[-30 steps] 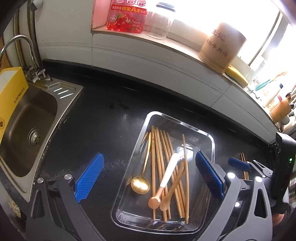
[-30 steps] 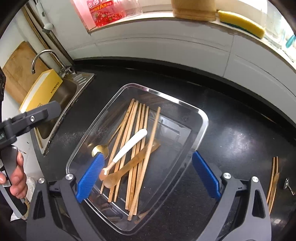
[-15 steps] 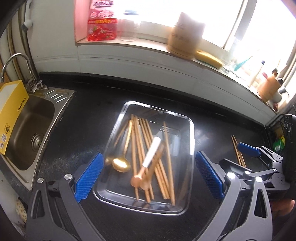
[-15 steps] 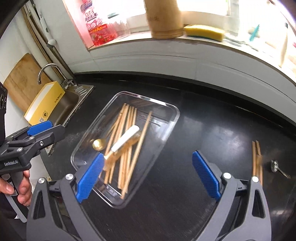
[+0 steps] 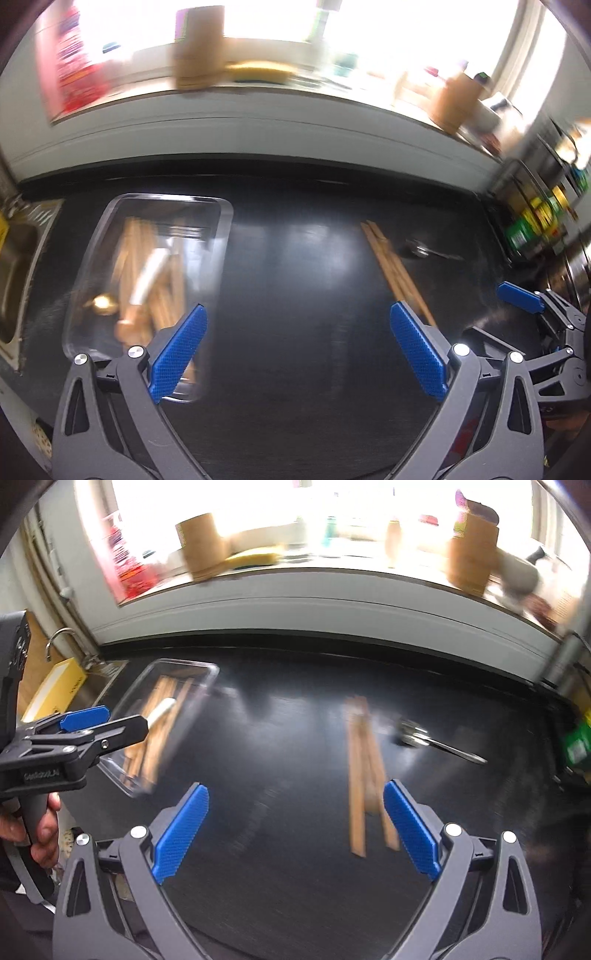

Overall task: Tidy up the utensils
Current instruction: 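Move both open tools back over the remaining chopsticks and spoon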

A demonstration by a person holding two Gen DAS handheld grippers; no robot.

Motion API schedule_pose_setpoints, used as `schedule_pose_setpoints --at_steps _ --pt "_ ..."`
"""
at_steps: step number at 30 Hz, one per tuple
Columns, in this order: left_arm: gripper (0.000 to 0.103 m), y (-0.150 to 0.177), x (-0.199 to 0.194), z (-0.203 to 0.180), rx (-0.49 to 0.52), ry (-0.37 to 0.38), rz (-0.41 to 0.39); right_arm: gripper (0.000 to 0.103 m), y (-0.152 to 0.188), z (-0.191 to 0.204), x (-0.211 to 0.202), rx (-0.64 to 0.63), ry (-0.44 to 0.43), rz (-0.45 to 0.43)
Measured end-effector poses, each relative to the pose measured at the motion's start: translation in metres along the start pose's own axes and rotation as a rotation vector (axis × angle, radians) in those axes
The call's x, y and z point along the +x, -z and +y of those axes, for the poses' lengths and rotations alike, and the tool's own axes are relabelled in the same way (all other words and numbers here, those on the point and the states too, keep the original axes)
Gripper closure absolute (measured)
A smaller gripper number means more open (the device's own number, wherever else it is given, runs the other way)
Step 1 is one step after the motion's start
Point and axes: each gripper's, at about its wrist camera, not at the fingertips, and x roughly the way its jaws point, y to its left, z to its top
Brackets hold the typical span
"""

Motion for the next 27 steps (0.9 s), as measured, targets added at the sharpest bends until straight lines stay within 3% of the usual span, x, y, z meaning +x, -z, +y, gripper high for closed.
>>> schedule_pose_setpoints --at_steps 5,11,20,27 --pt "0.006 0.004 0.016 -0.066 0.073 0.022 0.008 0.01 0.024 -0.058 -0.023 0.055 0.046 -0.013" --pt "0.006 0.003 0.032 -0.107 0.093 0.025 0.011 0.011 0.04 -0.099 -0.039 0.061 0.062 -0.041" --pt "0.007 -0.003 0.06 -0.123 0.1 -0.015 0.023 0.013 0.033 -0.116 -0.027 0.008 0.036 -0.032" --pt "0.007 -0.008 0.133 -0.113 0.064 -0.064 0.124 0.013 0.02 -0.122 0.001 -0.005 0.026 0.001"
